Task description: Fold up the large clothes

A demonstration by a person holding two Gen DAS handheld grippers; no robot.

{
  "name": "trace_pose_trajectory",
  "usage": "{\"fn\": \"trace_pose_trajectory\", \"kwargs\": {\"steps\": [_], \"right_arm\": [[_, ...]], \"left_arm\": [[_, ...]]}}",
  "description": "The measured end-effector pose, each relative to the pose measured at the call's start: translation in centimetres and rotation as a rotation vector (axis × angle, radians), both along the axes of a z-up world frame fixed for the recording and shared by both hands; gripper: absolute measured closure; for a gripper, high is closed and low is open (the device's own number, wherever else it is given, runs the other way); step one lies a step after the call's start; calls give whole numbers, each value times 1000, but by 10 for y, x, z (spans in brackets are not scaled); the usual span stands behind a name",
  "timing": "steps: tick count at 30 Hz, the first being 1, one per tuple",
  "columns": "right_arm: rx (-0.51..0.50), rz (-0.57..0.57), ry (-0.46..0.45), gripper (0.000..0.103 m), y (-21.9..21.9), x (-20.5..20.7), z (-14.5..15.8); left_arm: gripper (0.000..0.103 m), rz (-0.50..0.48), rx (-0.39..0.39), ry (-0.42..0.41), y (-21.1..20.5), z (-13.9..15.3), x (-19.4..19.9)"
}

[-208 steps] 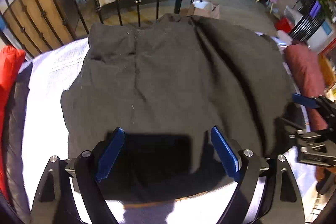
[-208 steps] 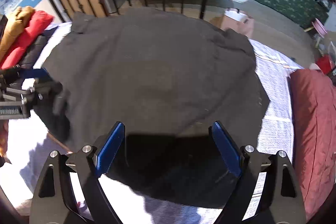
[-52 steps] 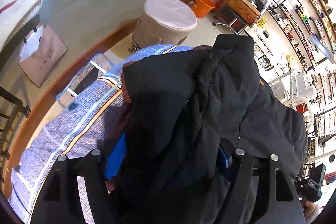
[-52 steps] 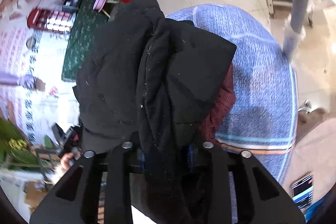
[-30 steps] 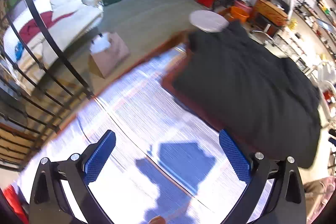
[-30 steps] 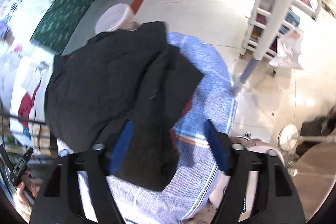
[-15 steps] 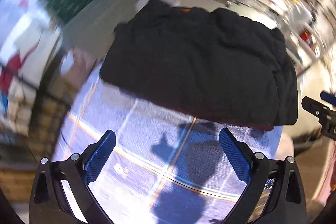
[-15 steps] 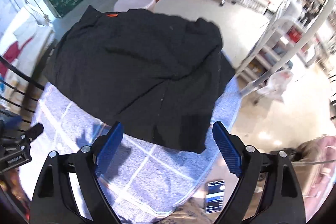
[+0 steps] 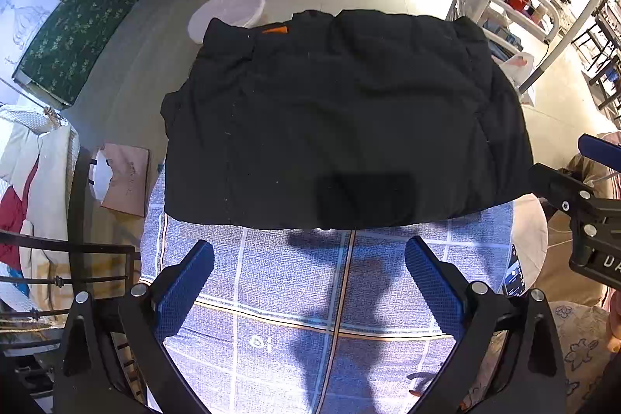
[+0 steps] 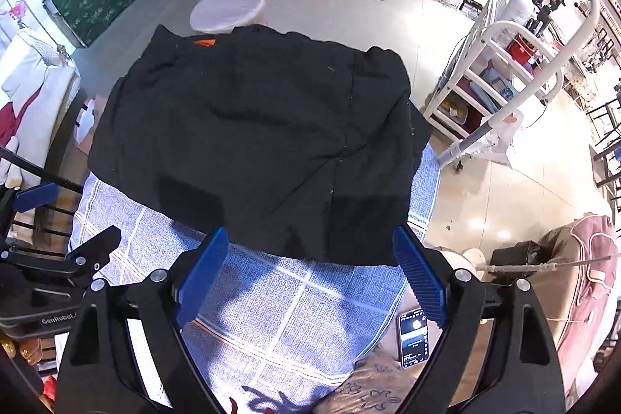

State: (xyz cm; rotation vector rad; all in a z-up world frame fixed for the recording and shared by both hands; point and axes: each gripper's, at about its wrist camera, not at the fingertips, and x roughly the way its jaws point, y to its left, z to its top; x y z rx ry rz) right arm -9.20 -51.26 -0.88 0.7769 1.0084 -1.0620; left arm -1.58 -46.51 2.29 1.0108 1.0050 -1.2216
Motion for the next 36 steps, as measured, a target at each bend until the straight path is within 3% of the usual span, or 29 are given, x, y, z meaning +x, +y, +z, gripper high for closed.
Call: {"fn": "trace_pose_trajectory", "kwargs": {"steps": [8,36], "right_arm": [[23,-18,-14,17,-7,8,-6],[39,-31,-23,17,-10,9,-7]], "left_arm": [[6,1,16,16,-10,-8,7],[6,-3,31,-49,-15,-7,2]]}}
